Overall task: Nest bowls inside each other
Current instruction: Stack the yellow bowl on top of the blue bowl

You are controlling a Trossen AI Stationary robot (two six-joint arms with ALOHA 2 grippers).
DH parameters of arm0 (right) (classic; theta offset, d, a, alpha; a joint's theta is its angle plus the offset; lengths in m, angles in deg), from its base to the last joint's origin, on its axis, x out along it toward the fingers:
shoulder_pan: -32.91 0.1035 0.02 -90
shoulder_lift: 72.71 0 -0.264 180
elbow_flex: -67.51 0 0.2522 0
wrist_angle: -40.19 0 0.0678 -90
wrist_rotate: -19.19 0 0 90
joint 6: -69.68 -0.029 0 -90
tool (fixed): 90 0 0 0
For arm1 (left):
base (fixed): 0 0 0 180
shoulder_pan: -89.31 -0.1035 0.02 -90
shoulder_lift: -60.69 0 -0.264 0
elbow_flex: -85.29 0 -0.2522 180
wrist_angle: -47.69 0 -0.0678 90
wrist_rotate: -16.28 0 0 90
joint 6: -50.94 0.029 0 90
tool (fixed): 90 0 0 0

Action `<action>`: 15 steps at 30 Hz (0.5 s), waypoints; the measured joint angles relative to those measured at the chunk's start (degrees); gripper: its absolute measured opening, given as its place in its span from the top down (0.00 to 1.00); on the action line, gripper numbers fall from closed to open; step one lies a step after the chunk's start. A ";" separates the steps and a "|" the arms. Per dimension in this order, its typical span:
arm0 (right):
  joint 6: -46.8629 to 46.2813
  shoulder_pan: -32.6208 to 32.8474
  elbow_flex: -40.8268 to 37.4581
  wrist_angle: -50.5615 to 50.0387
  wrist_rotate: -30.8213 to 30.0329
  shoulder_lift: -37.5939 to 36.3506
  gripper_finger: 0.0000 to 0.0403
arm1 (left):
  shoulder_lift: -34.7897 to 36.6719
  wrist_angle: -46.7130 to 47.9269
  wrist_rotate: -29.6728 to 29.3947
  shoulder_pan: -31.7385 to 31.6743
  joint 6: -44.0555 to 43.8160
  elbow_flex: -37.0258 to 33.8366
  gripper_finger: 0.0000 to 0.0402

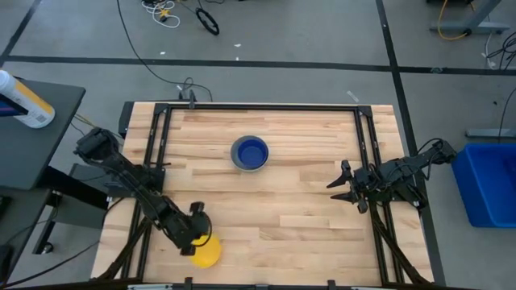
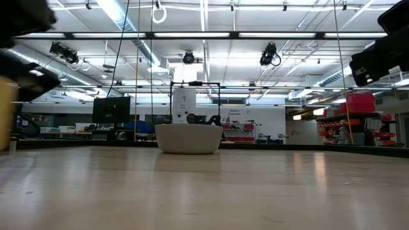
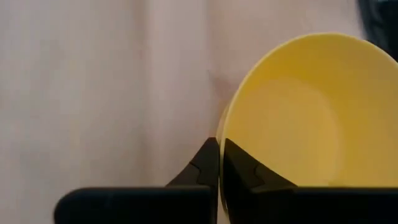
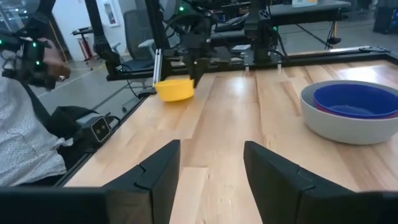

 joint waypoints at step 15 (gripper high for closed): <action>5.33 0.00 0.00 0.00 -0.04 0.00 0.53 | 13.00 -22.01 -16.75 -28.48 50.26 -0.05 0.99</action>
